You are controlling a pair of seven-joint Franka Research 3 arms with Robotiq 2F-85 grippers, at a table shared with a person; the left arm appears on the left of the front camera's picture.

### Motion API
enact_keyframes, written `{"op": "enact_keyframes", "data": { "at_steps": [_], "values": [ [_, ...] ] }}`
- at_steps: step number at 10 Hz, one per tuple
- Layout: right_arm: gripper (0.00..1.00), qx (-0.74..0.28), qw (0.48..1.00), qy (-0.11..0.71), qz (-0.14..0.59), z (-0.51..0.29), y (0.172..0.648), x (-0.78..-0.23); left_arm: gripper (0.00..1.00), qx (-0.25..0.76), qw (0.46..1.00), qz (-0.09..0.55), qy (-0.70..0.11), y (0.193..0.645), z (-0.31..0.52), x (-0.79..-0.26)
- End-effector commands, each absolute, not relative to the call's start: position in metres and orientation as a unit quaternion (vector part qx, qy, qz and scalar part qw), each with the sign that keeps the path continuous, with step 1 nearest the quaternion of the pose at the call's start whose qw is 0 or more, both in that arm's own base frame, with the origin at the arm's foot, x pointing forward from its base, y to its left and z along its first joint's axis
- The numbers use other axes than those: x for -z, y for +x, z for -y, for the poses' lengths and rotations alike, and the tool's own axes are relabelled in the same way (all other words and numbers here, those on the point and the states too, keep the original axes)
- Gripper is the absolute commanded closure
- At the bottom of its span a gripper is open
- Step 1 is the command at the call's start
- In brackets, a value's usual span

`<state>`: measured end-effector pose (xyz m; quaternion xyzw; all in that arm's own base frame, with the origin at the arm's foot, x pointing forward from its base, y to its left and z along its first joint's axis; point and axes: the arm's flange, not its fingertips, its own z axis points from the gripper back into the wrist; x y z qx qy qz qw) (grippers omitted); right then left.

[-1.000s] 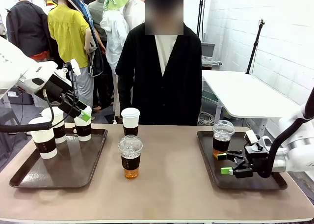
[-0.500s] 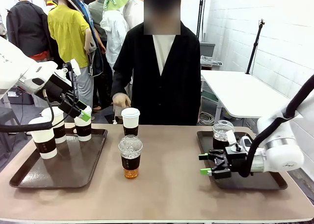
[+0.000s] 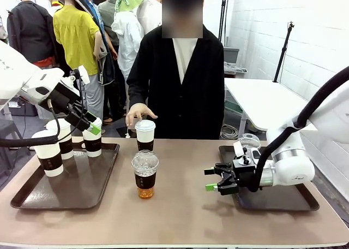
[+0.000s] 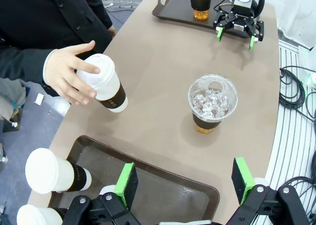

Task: Distribute the coffee onto the tray.
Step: Pick up another iced Americano from the middle of the table and place it on the right Handle tray.

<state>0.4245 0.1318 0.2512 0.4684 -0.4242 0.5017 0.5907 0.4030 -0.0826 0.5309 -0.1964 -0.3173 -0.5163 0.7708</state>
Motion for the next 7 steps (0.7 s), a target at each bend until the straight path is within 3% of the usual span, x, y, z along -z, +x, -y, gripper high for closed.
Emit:
{"op": "enact_keyframes", "data": {
  "at_steps": [1,7],
  "values": [
    [0.0,-0.489,0.597,0.475,0.422,-0.144,0.435,-0.246,0.0,0.522,0.762,0.324,-0.205,0.405,0.081,-0.529],
    [0.0,-0.502,0.59,0.473,0.421,-0.138,0.432,-0.246,0.0,0.522,0.762,0.324,-0.205,0.405,0.081,-0.529]
  ]
}}
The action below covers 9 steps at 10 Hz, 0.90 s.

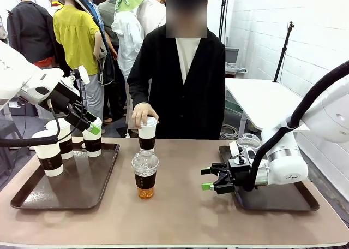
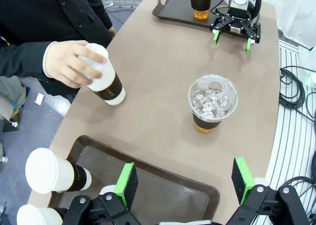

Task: Distribute the coffee onto the tray.
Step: Pick up another iced Americano from the middle of the table and place it on the right Handle tray.

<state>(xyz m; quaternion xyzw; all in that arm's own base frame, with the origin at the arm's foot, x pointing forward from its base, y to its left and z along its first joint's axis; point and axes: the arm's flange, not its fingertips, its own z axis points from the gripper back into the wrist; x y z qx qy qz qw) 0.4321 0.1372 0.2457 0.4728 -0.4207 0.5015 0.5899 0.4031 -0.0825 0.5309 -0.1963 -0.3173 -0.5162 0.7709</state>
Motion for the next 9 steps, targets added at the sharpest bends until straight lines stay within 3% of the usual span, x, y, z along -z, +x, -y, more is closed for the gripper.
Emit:
{"op": "enact_keyframes", "data": {
  "at_steps": [1,9],
  "values": [
    [0.0,-0.493,0.589,0.472,0.433,-0.144,0.436,-0.247,0.0,0.522,0.762,0.324,-0.205,0.405,0.081,-0.529],
    [0.0,-0.506,0.575,0.479,0.43,-0.237,0.449,-0.246,0.0,0.522,0.762,0.324,-0.205,0.405,0.081,-0.529]
  ]
}}
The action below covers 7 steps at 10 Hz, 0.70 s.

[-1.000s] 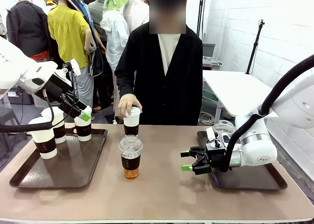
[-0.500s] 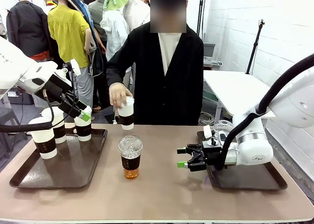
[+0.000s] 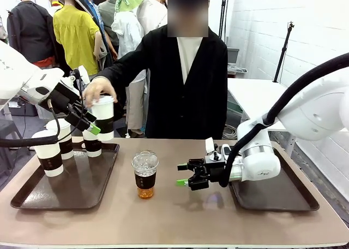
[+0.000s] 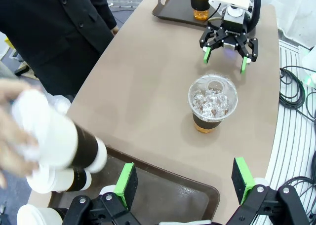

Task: Distribute the coffee onto the tray.
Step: Pick up another iced Americano from the middle of the table and place it on the right Handle tray.

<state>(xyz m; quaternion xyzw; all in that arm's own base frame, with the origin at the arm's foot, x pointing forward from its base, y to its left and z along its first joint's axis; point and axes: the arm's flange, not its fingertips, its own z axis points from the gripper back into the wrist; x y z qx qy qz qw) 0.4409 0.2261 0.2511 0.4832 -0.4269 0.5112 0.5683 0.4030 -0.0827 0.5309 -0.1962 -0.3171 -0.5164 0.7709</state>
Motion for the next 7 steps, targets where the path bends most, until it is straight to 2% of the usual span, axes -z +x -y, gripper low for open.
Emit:
{"op": "enact_keyframes", "data": {
  "at_steps": [1,7],
  "values": [
    [0.0,-0.512,0.57,0.48,0.427,-0.247,0.45,-0.245,0.0,0.522,0.762,0.324,-0.205,0.405,0.081,-0.529],
    [0.0,-0.516,0.54,0.519,0.416,-0.29,0.463,-0.231,0.0,0.522,0.762,0.324,-0.205,0.405,0.081,-0.529]
  ]
}}
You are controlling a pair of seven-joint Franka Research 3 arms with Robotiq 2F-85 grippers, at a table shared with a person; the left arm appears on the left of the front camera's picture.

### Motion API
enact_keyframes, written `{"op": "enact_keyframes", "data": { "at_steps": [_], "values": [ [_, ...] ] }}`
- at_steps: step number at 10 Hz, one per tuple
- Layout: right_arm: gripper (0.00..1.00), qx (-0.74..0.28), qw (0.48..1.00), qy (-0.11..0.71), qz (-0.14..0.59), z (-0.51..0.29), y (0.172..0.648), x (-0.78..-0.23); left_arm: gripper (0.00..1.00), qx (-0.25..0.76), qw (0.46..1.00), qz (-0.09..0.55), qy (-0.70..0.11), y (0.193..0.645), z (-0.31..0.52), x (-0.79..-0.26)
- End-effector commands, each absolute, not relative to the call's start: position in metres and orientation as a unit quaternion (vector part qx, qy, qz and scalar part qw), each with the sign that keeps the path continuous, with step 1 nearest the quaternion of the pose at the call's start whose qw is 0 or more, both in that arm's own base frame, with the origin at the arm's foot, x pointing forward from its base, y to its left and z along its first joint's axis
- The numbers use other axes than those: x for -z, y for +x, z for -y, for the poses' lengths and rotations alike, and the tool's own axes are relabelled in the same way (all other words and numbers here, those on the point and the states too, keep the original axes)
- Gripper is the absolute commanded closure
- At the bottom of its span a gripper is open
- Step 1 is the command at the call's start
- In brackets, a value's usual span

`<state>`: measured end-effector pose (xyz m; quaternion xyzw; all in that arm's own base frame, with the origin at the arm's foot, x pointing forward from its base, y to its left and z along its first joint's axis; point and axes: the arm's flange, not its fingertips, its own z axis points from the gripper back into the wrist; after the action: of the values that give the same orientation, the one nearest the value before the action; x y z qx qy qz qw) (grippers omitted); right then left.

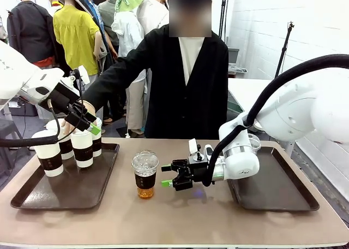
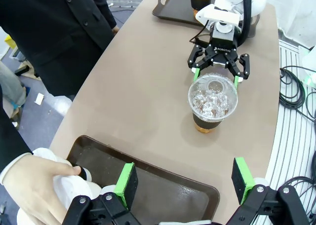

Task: Distribute the coffee onto the tray.
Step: Pick up another iced Americano from the middle of the table and place it on the right Handle tray.

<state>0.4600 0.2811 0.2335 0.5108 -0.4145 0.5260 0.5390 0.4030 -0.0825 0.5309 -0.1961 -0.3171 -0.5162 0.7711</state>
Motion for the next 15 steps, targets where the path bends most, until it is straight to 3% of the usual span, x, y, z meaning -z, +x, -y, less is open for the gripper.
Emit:
{"op": "enact_keyframes", "data": {
  "at_steps": [1,15],
  "values": [
    [0.0,-0.518,0.535,0.52,0.418,-0.293,0.464,-0.23,0.0,0.522,0.762,0.324,-0.205,0.405,0.081,-0.529],
    [0.0,-0.534,0.528,0.518,0.409,-0.344,0.466,-0.235,0.0,0.522,0.762,0.324,-0.205,0.405,0.081,-0.529]
  ]
}}
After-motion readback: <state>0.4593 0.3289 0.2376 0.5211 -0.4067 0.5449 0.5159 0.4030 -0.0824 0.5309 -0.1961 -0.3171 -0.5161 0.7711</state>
